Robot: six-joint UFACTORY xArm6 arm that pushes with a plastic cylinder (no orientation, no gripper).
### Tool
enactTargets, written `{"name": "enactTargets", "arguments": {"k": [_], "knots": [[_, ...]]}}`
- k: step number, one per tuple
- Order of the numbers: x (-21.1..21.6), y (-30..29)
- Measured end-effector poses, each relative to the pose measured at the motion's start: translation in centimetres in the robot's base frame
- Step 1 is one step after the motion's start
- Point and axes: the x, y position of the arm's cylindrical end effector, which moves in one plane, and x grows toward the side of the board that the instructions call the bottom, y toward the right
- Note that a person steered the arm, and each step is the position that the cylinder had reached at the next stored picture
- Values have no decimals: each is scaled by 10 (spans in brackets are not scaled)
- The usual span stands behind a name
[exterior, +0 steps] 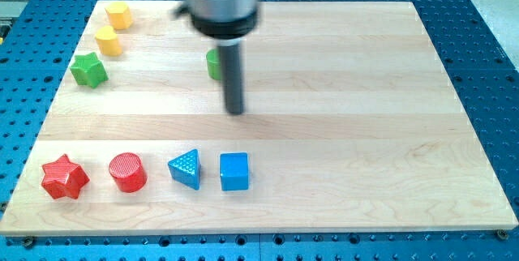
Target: Push the green circle diagonally bottom right to the green star
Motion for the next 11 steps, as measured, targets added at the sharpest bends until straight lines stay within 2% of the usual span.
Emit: {"name": "enactTargets", "arguments": {"k": [1, 2, 3, 4, 5, 6, 7, 8, 9, 10, 11], "knots": [[-69, 39], [-94, -55], [-53, -98], [-67, -84], [-82, -36], [-44, -73], [-30, -112], [-37, -66], [-8, -44], [12, -61], [12, -93]]}}
